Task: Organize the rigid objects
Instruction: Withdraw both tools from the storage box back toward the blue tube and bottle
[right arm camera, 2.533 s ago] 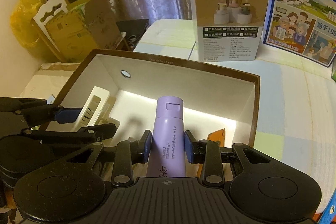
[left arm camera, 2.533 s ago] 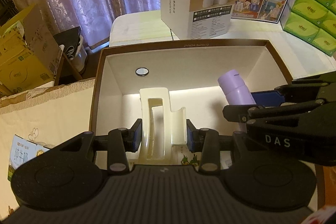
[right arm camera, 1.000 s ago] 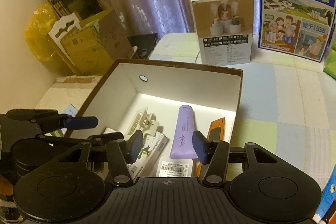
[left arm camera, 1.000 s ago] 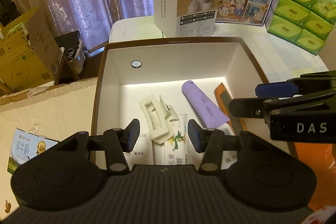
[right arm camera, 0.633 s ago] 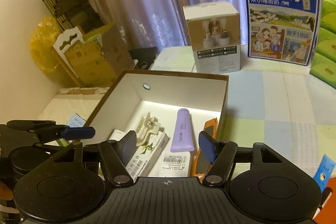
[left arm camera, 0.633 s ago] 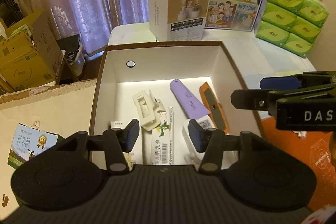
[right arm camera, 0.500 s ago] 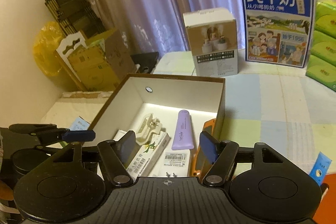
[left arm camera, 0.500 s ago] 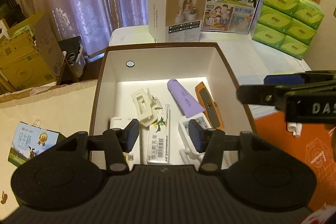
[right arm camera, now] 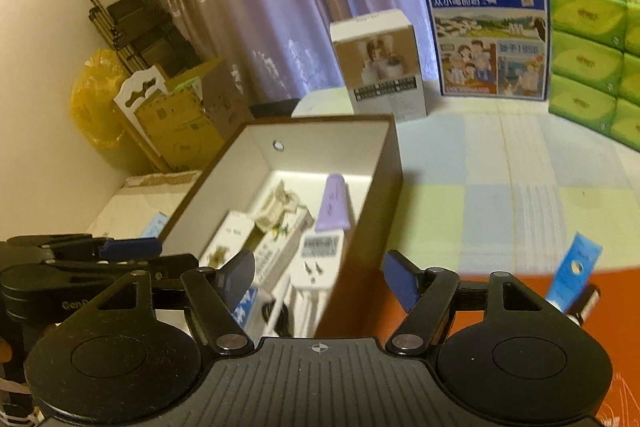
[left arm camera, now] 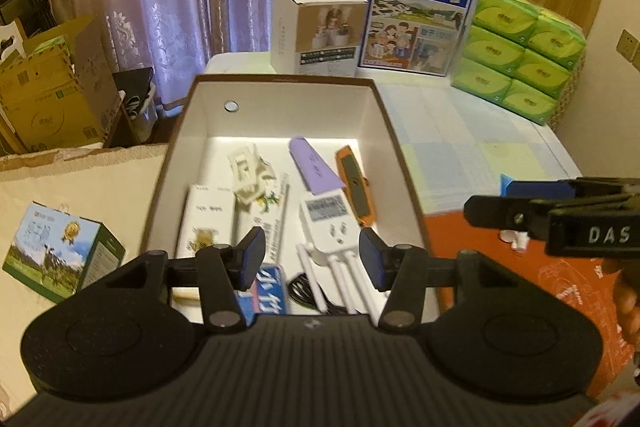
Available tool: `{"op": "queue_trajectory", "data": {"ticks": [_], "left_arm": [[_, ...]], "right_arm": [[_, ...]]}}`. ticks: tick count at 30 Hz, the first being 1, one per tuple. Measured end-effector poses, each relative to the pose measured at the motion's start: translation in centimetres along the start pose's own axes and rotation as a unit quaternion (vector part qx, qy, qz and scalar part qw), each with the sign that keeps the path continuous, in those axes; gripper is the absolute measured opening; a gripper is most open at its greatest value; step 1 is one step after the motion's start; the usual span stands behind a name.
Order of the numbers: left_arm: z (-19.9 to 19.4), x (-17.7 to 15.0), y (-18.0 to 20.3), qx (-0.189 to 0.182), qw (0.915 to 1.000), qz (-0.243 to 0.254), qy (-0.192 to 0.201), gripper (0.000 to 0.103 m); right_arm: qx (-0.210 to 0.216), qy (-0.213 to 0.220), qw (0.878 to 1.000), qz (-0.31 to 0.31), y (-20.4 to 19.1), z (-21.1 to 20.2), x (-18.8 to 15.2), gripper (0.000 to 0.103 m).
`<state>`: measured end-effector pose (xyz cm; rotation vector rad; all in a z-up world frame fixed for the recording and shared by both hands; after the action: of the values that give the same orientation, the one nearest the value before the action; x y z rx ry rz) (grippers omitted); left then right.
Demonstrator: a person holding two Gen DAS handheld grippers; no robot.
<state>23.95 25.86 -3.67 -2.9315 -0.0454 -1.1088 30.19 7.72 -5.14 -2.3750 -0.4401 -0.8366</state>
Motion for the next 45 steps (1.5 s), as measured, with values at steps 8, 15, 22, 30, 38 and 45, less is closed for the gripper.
{"op": "queue_trajectory", "data": {"ticks": [8, 15, 22, 30, 38, 45], "left_arm": [[-1.3, -1.9, 3.2, -0.018, 0.9997, -0.015, -0.002, 0.048], [-1.7, -3.4, 6.1, -0.027, 0.9993, -0.019, -0.018, 0.048], [-1.6, -4.4, 9.1, -0.045, 0.9984, -0.016, -0.030, 0.048], [-0.7, -4.6, 13.4, -0.069, 0.9968, 0.001, -0.041, 0.048], [0.9, -4.3, 17.1, -0.087, 0.9946, 0.015, -0.054, 0.048], [3.6, -3.5, 20.4, -0.097, 0.9928, 0.030, -0.063, 0.047]], "right_arm": [[0.007, -0.012, 1.000, -0.001, 1.7, -2.4, -2.2, 0.069], [0.004, -0.021, 1.000, 0.004, 3.7, -4.1, -3.7, 0.069], [-0.007, -0.034, 0.999, 0.014, 6.2, -5.5, -5.2, 0.069], [-0.027, -0.039, 0.999, 0.027, 9.4, -7.5, -6.2, 0.069], [-0.051, -0.043, 0.996, 0.052, 13.0, -9.0, -6.9, 0.069], [-0.107, -0.036, 0.991, 0.073, 17.7, -9.7, -7.5, 0.069]]}}
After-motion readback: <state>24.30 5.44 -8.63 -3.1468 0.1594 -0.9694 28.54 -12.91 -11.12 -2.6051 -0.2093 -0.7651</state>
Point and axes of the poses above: each gripper's, at about its wrist camera, not at the fingertips, and z roughly the way its jaws point, y to its right, x to its top, the point moved 4 cm from there along z, roughly the way its jaws point, and after that the axes turned 5 degrees about z, right-handed, at the moved point
